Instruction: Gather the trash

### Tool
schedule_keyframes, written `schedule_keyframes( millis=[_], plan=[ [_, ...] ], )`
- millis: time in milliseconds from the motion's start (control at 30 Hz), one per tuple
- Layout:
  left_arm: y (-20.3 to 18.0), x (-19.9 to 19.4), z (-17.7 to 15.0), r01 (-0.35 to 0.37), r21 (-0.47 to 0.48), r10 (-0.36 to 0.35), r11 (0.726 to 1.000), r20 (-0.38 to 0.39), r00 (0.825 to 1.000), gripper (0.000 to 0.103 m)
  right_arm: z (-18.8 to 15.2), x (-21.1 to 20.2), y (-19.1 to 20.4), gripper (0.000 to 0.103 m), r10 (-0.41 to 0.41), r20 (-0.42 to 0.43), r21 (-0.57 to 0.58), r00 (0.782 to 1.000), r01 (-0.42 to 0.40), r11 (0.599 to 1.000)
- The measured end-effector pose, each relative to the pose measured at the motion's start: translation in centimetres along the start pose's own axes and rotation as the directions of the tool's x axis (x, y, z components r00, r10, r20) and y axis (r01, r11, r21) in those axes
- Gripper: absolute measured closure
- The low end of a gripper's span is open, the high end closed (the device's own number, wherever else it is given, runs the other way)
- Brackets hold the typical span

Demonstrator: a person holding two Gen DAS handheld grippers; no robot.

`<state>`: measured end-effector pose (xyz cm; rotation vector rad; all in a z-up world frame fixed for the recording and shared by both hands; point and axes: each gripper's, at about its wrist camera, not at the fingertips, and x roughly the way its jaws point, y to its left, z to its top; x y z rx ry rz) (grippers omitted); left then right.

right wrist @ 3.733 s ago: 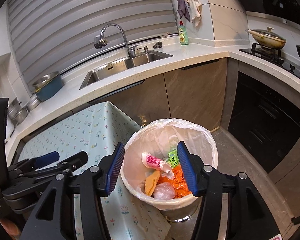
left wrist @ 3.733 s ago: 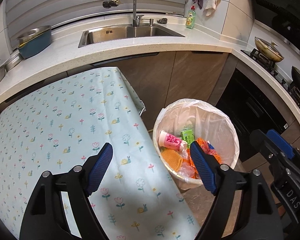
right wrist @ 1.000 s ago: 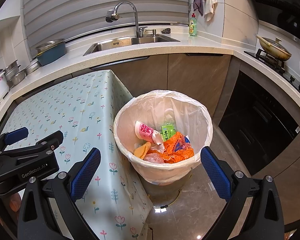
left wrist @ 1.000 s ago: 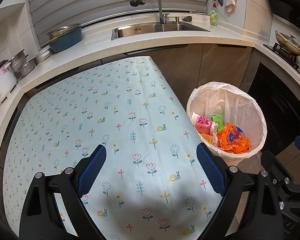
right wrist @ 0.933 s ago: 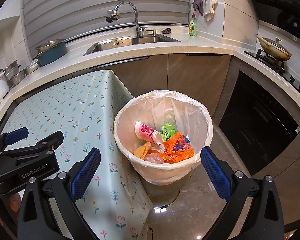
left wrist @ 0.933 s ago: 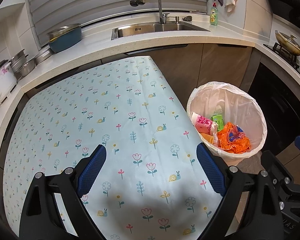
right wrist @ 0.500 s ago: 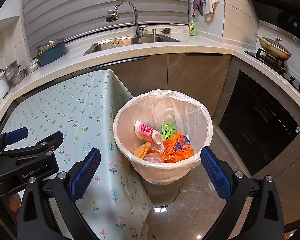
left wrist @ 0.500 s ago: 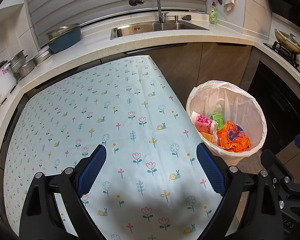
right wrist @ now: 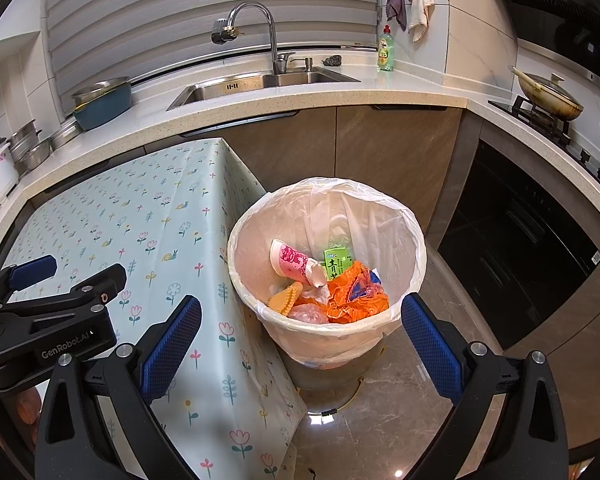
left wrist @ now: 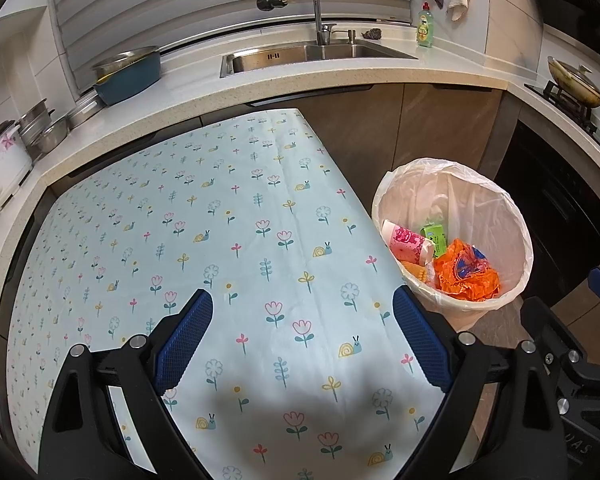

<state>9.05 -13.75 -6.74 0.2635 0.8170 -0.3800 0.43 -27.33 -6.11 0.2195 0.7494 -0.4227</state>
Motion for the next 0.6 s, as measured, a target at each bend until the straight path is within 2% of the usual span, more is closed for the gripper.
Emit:
schedule_keyframes(
  millis=[600],
  plan=[
    [-0.4,-0.22,-0.18,0.024,0.028,-0.024,0.999,0.004,1.0,0.016,-0.51,0.17,-0.06,0.006,0.002,-0.003,0.005,1.0,-0.002,1.0]
  ],
)
